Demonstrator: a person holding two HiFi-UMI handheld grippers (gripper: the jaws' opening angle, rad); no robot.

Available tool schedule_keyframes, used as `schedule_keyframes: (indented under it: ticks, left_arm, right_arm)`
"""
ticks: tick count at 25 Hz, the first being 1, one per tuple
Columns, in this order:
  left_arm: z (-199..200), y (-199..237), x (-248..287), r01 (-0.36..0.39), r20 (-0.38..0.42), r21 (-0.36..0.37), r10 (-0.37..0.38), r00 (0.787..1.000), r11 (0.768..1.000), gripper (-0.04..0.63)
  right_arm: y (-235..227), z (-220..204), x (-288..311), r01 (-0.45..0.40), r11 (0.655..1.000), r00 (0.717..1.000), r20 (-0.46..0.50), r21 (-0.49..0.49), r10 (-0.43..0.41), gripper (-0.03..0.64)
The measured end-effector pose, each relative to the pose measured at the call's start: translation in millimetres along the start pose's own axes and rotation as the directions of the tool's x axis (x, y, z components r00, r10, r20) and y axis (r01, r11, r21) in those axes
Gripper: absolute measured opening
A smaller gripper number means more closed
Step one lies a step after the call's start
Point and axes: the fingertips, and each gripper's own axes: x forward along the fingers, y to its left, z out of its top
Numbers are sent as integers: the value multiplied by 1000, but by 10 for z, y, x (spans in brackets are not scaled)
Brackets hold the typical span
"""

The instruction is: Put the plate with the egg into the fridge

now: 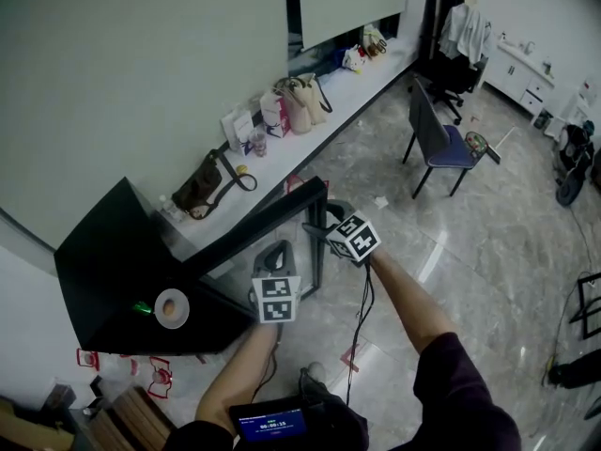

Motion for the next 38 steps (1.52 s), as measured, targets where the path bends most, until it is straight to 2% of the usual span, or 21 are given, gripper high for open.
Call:
schedule_keyframes:
  ticks: [4,8,14,21,25,29,34,38]
  left_arm:
    - [-79,-160,-243,39,10,-5,-39,999,999,9]
    - [-156,-360,-625,93,16,1,-93,996,996,9]
    - [-364,-676,-1451,186,33,24,-186,982,982,9]
    - [-813,-796,-2531,248,26,35,-249,968,968,9]
    - [-1090,-772,-3109,257,20,25,-257,966,966,9]
    - [-1305,-673,-3573,233,29,0,-233,972,972,9]
    - [-1486,-519,-4035,160,31,-47,-159,987,986,9]
    - [-1647,-245,-4367,57,31,-91,-54,998,994,9]
  right_arm:
    - [163,-153,-335,89,994,996,21,63,-90,287]
    - [478,-322,-773,165,982,986,-8,93,-165,287]
    - [1222,-617,-1477,284,948,959,-39,141,-281,287]
    - [2319,-794,-2052,373,914,927,-42,160,-372,287]
    - [3053,-850,-2239,357,918,933,-25,173,-358,287]
    - [3787,-873,-2292,292,949,956,-20,116,-292,287]
    - [4626,-832,-2312,151,988,989,5,34,-151,287]
    - [5167,-736,-2184,34,999,997,68,32,-36,287]
